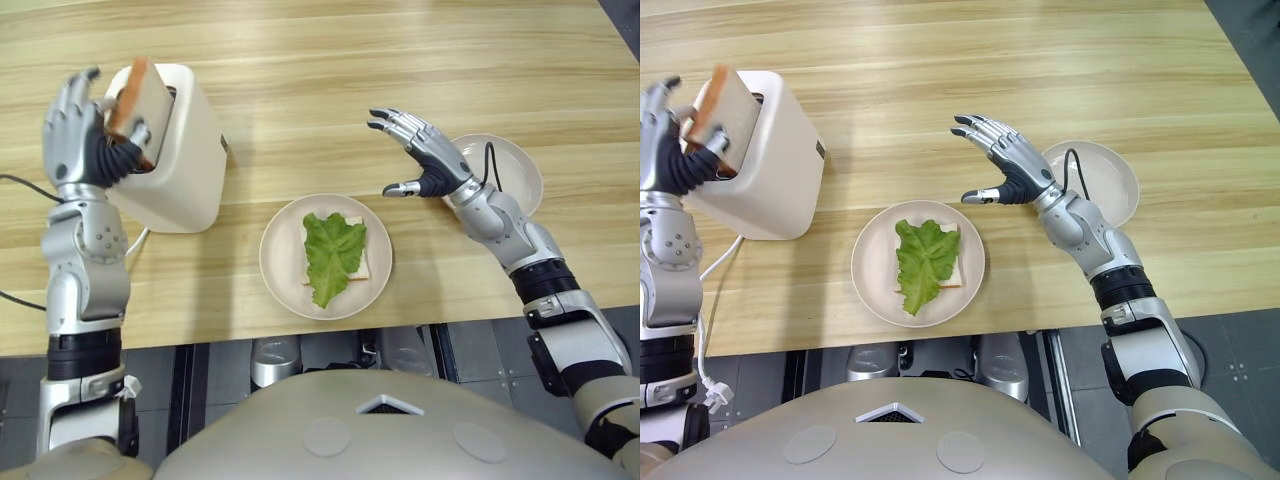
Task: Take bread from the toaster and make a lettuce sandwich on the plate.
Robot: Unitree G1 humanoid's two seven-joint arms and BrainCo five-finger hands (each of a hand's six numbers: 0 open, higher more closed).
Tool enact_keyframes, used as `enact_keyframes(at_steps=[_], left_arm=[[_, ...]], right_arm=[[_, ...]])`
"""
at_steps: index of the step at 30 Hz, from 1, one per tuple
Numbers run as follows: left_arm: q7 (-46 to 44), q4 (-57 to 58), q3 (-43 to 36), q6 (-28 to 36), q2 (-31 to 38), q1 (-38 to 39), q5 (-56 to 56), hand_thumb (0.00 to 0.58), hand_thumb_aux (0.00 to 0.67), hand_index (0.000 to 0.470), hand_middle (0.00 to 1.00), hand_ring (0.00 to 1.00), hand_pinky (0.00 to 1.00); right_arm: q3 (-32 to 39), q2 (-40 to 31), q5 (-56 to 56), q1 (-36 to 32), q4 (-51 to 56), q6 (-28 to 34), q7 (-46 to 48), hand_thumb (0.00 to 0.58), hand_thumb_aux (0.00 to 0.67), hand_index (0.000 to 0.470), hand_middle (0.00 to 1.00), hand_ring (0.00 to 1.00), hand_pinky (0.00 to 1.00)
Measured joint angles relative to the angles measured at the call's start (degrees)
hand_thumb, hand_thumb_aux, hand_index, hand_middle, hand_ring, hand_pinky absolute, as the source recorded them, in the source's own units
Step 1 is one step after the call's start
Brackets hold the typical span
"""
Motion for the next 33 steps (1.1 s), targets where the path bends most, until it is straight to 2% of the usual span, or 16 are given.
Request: enact_keyframes(at_steps=[2, 3, 4, 5, 9, 11, 15, 19, 23, 26, 30, 33], left_arm=[[2.13, -2.83, 1.07, -1.45, 0.01, -3.55, -0.05, 0.58, 0.67, 0.46, 0.61, 0.61, 0.61], [2.69, -3.69, 1.07, -1.88, -0.02, -4.09, -0.05, 0.58, 0.67, 0.46, 0.84, 0.84, 0.84], [3.1, -3.92, 1.06, -2.27, -0.28, -4.21, -0.04, 0.58, 0.67, 0.46, 0.84, 0.84, 0.84], [3.5, -4.04, 0.93, -2.75, -0.78, -4.21, -0.02, 0.58, 0.67, 0.46, 1.0, 1.0, 1.0], [4.65, -6.64, 1.09, -4.19, -1.94, -4.66, -0.44, 0.58, 0.67, 0.46, 1.0, 1.0, 1.0], [2.68, -9.53, 0.99, -5.92, -2.69, -6.12, -4.94, 0.58, 0.67, 0.46, 1.0, 1.0, 1.0], [-10.66, -14.63, -5.14, -5.42, -7.57, -6.63, -23.53, 0.58, 0.67, 0.46, 1.0, 1.0, 1.0], [-22.83, -11.75, -13.13, -1.61, -9.68, -2.59, -34.29, 0.58, 0.67, 0.46, 1.0, 1.0, 1.0], [-35.64, -3.21, -20.01, 1.06, -11.87, 3.05, -45.17, 0.58, 0.67, 0.46, 1.0, 1.0, 1.0], [-43.28, 3.31, -23.32, 0.67, -11.29, 5.23, -47.67, 0.58, 0.67, 0.46, 1.0, 1.0, 1.0], [-51.36, 6.43, -24.48, -1.21, -9.38, 4.06, -50.29, 0.58, 0.67, 0.46, 1.0, 1.0, 1.0], [-55.35, 8.14, -24.49, -1.38, -8.75, -1.09, -51.69, 0.58, 0.67, 0.46, 1.0, 1.0, 1.0]], right_arm=[[0.0, 0.1, -0.05, 0.0, -0.03, 0.03, -0.17, 0.0, 0.0, 0.0, 0.0, 0.0, 0.0], [0.0, 0.14, -0.08, 0.0, -0.03, 0.07, -0.25, 0.0, 0.0, 0.0, 0.0, 0.0, 0.0], [0.0, 0.14, -0.1, 0.0, -0.03, 0.11, -0.4, 0.0, 0.0, 0.0, 0.0, 0.0, 0.0], [-0.01, 0.14, -0.14, 0.0, -0.02, 0.15, -0.6, 0.0, 0.0, 0.0, 0.0, 0.0, 0.0], [-0.43, 0.13, -0.13, 0.04, -0.03, 0.16, -1.71, 0.0, 0.0, 0.0, 0.0, 0.0, 0.0], [-1.66, 0.17, 0.4, 0.31, -0.72, 0.08, -2.81, 0.0, 0.0, 0.0, 0.0, 0.0, 0.0], [-7.21, 0.3, 5.68, 1.16, -5.41, -2.65, -5.59, 0.0, 0.0, 0.0, 0.0, 0.0, 0.0], [-10.61, 0.25, 11.2, 5.2, -13.15, -6.63, -5.44, 0.0, 0.0, 0.0, 0.0, 0.0, 0.0], [-8.47, -0.63, 12.28, 10.65, -20.03, -9.78, -0.38, 0.0, 0.0, 0.0, 0.0, 0.0, 0.0], [-5.03, -2.34, 12.13, 13.83, -23.02, -11.5, 4.84, 0.0, 0.0, 0.0, 0.0, 0.0, 0.0], [-3.04, -3.63, 13.52, 16.21, -23.6, -12.28, 9.76, 0.0, 0.0, 0.0, 0.0, 0.0, 0.0], [-1.95, -4.18, 13.65, 17.13, -23.62, -13.25, 12.43, 0.0, 0.0, 0.0, 0.0, 0.0, 0.0]])
